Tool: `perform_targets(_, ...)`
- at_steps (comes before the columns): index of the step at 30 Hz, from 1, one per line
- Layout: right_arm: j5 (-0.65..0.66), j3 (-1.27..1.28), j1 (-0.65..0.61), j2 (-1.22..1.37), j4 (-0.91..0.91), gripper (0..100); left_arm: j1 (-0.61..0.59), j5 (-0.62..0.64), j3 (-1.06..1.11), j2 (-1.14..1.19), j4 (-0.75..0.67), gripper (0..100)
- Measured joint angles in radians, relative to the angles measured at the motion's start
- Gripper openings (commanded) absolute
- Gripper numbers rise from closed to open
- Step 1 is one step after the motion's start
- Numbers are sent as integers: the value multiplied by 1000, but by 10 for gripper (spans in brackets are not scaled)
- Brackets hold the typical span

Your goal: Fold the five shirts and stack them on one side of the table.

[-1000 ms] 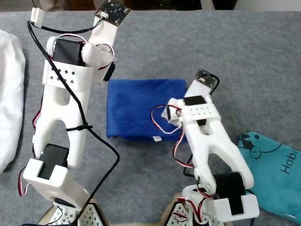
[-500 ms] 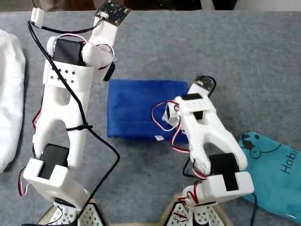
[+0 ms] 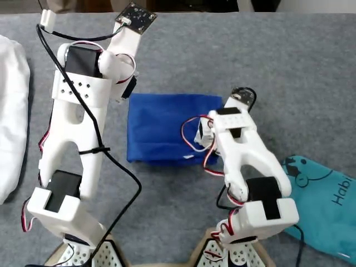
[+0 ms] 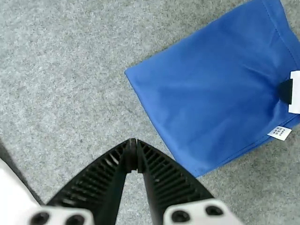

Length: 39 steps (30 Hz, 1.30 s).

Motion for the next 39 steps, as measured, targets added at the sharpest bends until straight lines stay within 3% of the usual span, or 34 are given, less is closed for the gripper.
perform_targets(6, 54, -149, -3, 14, 120, 5, 0, -6, 2, 0, 0, 20)
perform_targets(13, 221, -292, 0, 38, 121, 5, 0, -6, 2, 0, 0, 20)
perform_targets(20, 330, -496, 66, 226, 144, 5, 0, -6, 2, 0, 0, 20)
perform_targets(26, 348, -624, 75, 299, 253, 5, 0, -6, 2, 0, 0, 20)
perform_targets(39, 404, -790, 20, 310, 253, 5, 0, -6, 2, 0, 0, 20)
